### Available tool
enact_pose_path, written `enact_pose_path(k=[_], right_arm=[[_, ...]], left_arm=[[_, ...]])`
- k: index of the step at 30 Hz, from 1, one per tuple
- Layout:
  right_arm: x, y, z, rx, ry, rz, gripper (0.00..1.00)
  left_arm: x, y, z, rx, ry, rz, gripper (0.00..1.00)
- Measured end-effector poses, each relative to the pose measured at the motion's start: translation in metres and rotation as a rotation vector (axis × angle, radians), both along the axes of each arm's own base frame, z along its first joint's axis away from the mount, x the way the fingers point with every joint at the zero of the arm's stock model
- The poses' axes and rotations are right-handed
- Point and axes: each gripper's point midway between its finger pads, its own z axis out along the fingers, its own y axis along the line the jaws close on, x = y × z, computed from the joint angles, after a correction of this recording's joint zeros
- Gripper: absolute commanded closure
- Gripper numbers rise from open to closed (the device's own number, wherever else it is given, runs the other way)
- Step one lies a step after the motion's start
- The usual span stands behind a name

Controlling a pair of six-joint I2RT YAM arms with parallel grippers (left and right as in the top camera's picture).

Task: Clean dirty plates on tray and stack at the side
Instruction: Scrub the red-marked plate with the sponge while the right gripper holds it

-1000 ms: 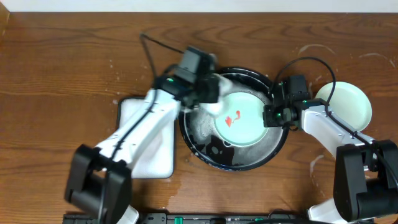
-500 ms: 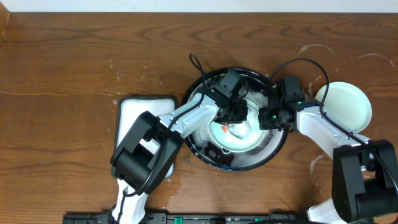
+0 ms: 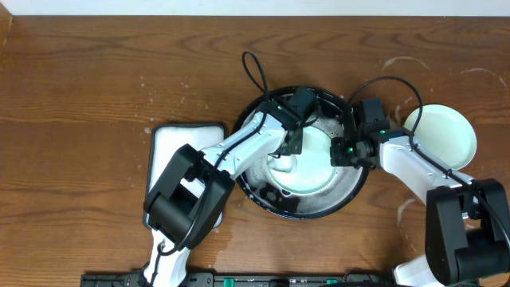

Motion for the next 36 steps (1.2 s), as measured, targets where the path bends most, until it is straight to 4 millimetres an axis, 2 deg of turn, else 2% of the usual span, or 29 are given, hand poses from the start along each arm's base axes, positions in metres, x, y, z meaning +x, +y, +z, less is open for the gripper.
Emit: enact_pose_path(k=[6, 9, 12, 14, 18, 21, 24, 30, 33, 36], right_arm=[[0.001, -0.005, -0.001, -0.025, -0.001, -0.017, 0.99], [0.002, -0.008, -0.001, -0.040, -0.005, -0.025, 0.99], [0.002, -0.009, -0.001, -0.045, -0.005, -0.027, 0.99], [0.002, -0.009, -0.001, -0.045, -0.005, -0.027, 0.99], [0.002, -0.009, -0.001, -0.045, -0.005, -0.028, 0.99], [0.001, -0.008, -0.001, -0.041, -0.004, -0.026, 0.99], [0.001, -0.005, -0.001, -0.026, -0.001, -0.019, 0.99], [0.000, 0.002, 0.000, -0.003, 0.000, -0.010, 0.99], [0.000, 0.002, 0.000, -0.001, 0.002, -0.010, 0.99], [-0.001, 0.003, 0.000, 0.004, 0.005, -0.012, 0.99]], left_arm=[[0.009, -0.051, -0.003, -0.282, 0.022, -0.025, 0.92], [0.004, -0.066, -0.003, -0.358, 0.063, -0.038, 0.92], [-0.008, -0.077, -0.002, -0.419, 0.127, -0.063, 0.92], [-0.023, -0.084, -0.002, -0.456, 0.205, -0.081, 0.92], [-0.051, -0.085, -0.002, -0.461, 0.318, -0.130, 0.92], [-0.055, -0.076, -0.004, -0.405, 0.325, -0.140, 0.93], [-0.050, -0.059, -0.006, -0.301, 0.299, -0.121, 0.93], [-0.007, -0.008, -0.007, -0.003, 0.082, -0.048, 0.93], [0.008, 0.002, -0.005, 0.061, 0.005, -0.027, 0.92], [0.014, 0.003, -0.005, 0.071, -0.034, 0.002, 0.92]])
